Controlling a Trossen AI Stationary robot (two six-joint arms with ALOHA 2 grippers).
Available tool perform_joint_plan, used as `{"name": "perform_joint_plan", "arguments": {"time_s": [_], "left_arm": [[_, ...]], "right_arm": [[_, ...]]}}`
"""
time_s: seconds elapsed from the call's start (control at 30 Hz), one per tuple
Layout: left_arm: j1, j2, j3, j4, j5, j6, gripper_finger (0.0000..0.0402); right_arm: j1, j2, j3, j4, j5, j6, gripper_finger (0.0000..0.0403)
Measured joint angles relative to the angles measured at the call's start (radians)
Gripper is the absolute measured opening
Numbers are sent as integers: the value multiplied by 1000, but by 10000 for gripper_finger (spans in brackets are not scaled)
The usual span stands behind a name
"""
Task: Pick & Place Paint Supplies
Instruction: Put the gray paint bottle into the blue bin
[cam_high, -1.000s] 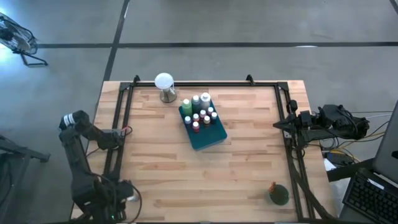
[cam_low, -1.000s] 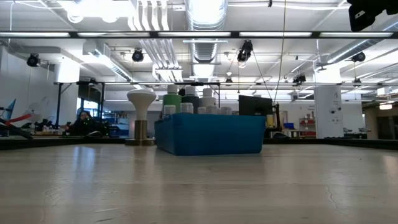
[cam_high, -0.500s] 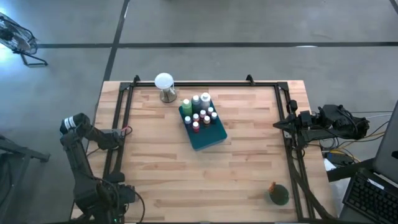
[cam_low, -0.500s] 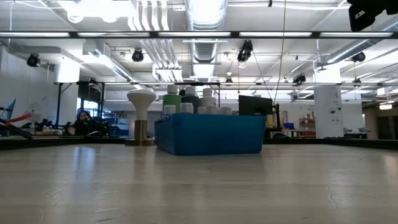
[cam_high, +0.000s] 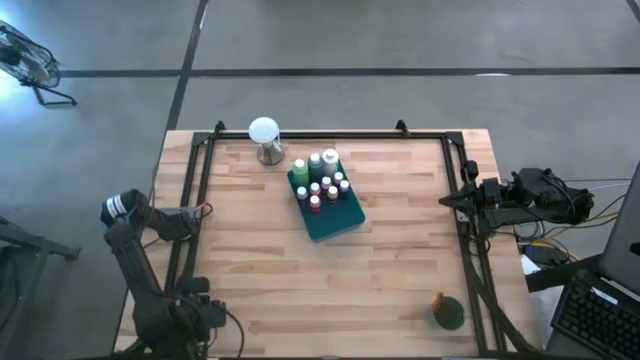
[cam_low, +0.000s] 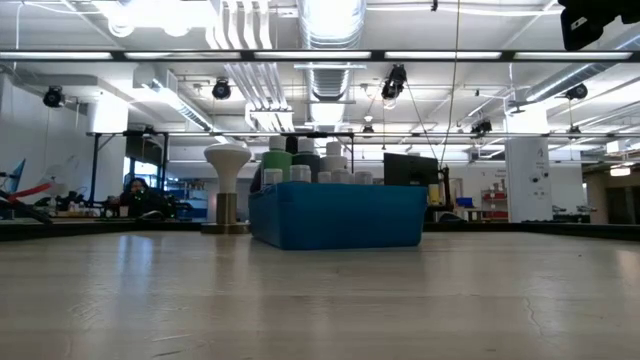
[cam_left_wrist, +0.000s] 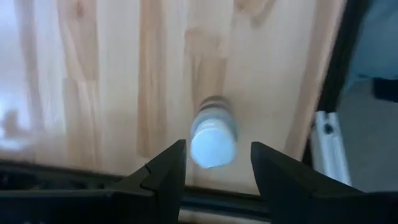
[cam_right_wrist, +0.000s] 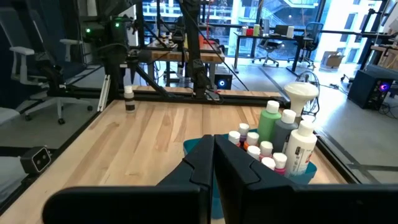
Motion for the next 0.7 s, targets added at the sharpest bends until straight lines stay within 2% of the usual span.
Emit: {"name": "perform_joint_plan", "arguments": {"time_s": [0.17, 0.7], "left_arm": [[0, 15, -1, -17, 35, -16, 185], [2, 14, -38, 24, 27, -34, 186]], "right_arm": [[0, 0, 0, 0, 0, 0, 8], [0, 0, 0, 0, 0, 0, 8]]}}
